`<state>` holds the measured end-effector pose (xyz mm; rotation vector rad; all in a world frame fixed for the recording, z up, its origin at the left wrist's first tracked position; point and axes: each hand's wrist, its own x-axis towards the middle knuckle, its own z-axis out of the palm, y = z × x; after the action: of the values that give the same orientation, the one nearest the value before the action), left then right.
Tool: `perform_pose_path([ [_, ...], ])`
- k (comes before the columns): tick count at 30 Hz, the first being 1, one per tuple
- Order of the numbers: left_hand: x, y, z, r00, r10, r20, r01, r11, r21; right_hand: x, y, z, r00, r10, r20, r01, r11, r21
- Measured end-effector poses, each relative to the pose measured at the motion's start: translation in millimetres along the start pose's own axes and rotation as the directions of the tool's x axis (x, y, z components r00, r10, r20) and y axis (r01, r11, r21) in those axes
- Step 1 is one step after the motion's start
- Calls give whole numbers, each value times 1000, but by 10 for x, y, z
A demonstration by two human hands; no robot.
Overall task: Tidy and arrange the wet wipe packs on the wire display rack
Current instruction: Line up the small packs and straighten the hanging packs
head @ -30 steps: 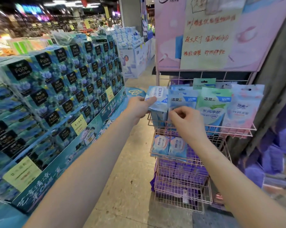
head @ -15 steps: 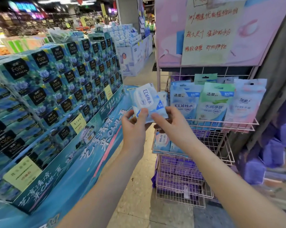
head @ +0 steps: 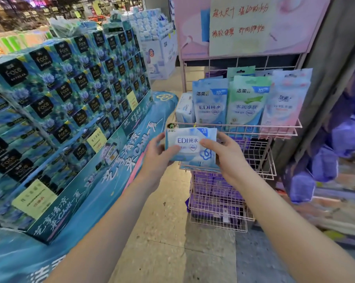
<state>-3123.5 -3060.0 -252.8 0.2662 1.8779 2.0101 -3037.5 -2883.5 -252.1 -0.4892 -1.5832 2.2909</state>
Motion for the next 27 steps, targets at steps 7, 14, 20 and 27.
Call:
perform_pose_path([
  [7,-64,-402,341,946,-198,258,143,965,218,-20,128,-496,995,97,-28,-95,994,62],
  [14,8,-804,911,973,-204,109,198,978,59,3,331,-940,980,172,-103,-162,982,100],
  [20,183,-968,1228,977,-194,84,176,968,179,173,437,-1277,979,140,-148,-148,988,-47],
  [27,506,-984,1484,997,-12,72,-42,712,701,486,390,-1512,961,106,-256,-148,977,-152],
])
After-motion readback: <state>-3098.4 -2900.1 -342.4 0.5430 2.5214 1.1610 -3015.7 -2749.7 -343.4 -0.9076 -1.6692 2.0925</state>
